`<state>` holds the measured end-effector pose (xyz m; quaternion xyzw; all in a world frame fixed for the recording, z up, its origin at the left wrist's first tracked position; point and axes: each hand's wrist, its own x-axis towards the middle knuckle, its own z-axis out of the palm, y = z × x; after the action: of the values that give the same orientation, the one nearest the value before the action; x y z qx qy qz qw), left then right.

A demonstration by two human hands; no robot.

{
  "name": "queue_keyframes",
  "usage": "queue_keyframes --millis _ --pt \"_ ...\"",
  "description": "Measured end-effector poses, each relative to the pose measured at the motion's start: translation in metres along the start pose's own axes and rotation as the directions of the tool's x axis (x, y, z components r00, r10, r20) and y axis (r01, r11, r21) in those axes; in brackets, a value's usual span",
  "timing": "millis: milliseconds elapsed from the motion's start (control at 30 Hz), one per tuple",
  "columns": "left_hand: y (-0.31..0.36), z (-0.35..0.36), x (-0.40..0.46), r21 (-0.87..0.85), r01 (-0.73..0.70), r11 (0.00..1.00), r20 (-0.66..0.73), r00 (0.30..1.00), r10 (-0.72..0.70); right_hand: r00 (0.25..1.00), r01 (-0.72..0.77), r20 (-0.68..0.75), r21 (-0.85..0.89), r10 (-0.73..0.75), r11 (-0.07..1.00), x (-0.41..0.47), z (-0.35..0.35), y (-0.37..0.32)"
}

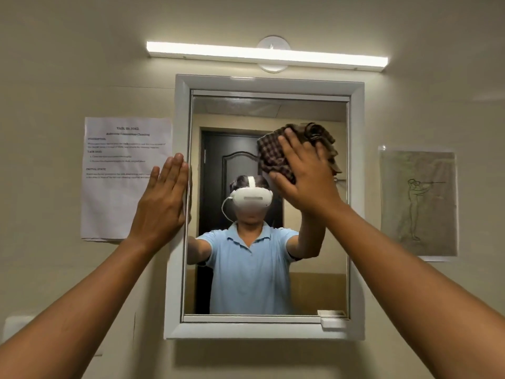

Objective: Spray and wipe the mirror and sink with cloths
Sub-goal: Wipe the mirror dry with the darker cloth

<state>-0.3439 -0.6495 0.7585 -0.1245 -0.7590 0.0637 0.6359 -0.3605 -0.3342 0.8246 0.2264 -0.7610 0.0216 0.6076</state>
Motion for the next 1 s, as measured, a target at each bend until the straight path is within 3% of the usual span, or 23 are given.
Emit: queue_keyframes --millis 267,500,633,800,1000 --pt "0.001 -0.002 -0.001 -0.004 0.007 1.000 0.006 1.000 -0.007 0.938 -0.327 -0.086 0.091 0.335 0.940 -0.053 0.007 0.003" --pt "0.003 -0.001 -0.005 -0.008 0.025 1.000 0.023 0.999 -0.025 0.897 -0.431 -0.037 0.140 0.440 0.891 -0.121 0.029 -0.036" --pt "0.005 -0.003 -0.011 -0.014 0.028 1.000 0.032 0.999 -0.028 0.919 -0.393 0.010 0.117 0.394 0.912 -0.117 0.032 -0.057" --pt "0.005 -0.002 -0.017 -0.030 0.026 0.999 0.043 0.999 -0.025 0.985 -0.172 0.047 0.078 0.169 0.982 -0.058 0.033 -0.088" --pt "0.006 -0.004 -0.028 -0.100 0.032 0.994 0.052 0.998 -0.027 0.997 0.062 0.047 0.066 -0.065 0.996 0.007 0.044 -0.141"
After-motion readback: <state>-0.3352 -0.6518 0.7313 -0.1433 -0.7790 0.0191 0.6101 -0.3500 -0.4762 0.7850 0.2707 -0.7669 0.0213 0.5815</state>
